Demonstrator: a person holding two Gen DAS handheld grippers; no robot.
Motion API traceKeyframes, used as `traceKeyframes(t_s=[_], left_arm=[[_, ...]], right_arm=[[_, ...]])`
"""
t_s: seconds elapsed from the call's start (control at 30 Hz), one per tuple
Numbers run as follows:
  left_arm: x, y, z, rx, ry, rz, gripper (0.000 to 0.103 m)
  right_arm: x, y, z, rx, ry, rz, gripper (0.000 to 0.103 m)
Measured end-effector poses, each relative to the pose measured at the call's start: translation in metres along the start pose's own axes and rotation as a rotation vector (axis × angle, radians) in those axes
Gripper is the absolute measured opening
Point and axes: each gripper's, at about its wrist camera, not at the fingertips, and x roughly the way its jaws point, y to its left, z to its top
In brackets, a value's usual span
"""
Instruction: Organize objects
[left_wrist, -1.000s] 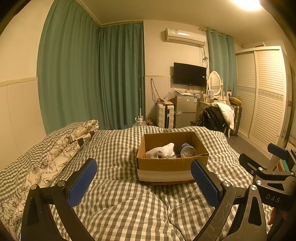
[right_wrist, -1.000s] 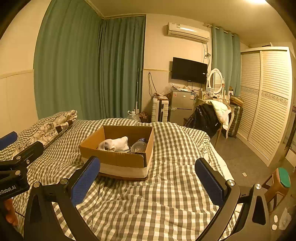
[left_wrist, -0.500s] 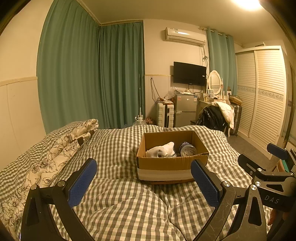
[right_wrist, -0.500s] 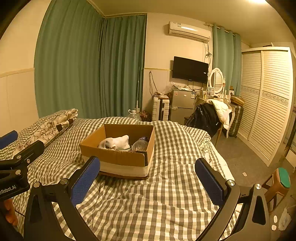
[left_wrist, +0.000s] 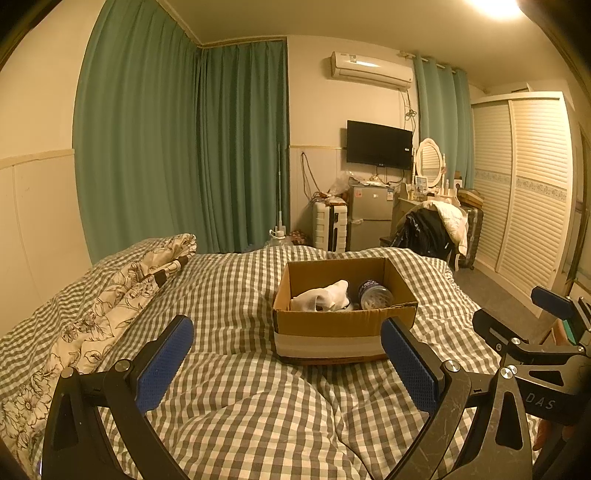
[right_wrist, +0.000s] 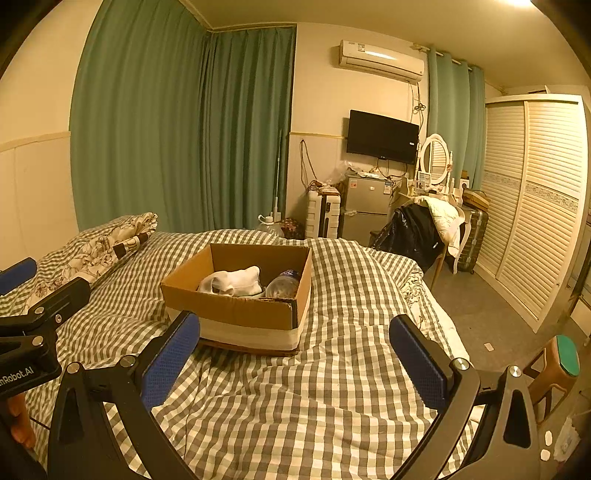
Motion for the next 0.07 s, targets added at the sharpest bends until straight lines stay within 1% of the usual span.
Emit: traceKeyframes(t_s=[0.07], left_arm=[[0.0005, 0.0006, 0.0005, -0.003, 0.0, 0.003, 0.103]], right_arm=[[0.0002, 0.0003, 0.0, 0.0, 0.002, 0.0, 0.103]])
